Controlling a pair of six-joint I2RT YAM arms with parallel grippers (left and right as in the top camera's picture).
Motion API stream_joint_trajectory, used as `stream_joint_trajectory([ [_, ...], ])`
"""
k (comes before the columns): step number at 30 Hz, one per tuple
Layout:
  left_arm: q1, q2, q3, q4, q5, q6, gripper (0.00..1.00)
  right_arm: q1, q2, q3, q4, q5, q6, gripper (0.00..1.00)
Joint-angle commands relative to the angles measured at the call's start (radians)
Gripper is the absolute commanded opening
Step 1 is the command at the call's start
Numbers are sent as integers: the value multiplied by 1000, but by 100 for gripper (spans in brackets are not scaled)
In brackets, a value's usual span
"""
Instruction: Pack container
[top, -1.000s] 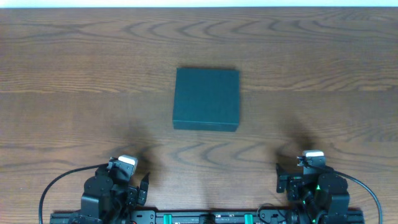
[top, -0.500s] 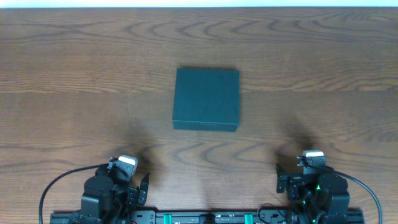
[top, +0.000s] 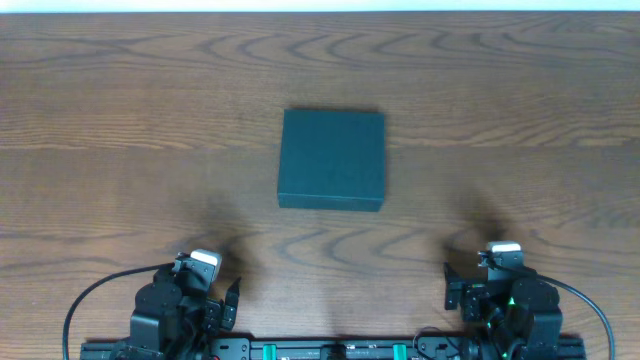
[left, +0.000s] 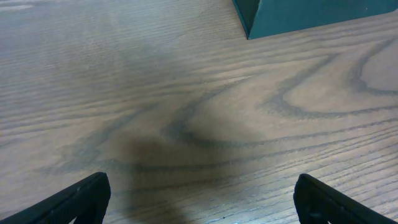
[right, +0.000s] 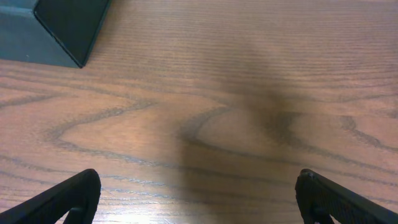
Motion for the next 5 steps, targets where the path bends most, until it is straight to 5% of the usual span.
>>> stream_joint_trajectory([
  [1, 6, -7, -28, -16, 22, 14, 95, -10, -6, -2, -4, -8, -15, 99],
  [5, 6, -7, -28, -16, 22, 14, 95, -9, -7, -2, -4, -8, -15, 99],
])
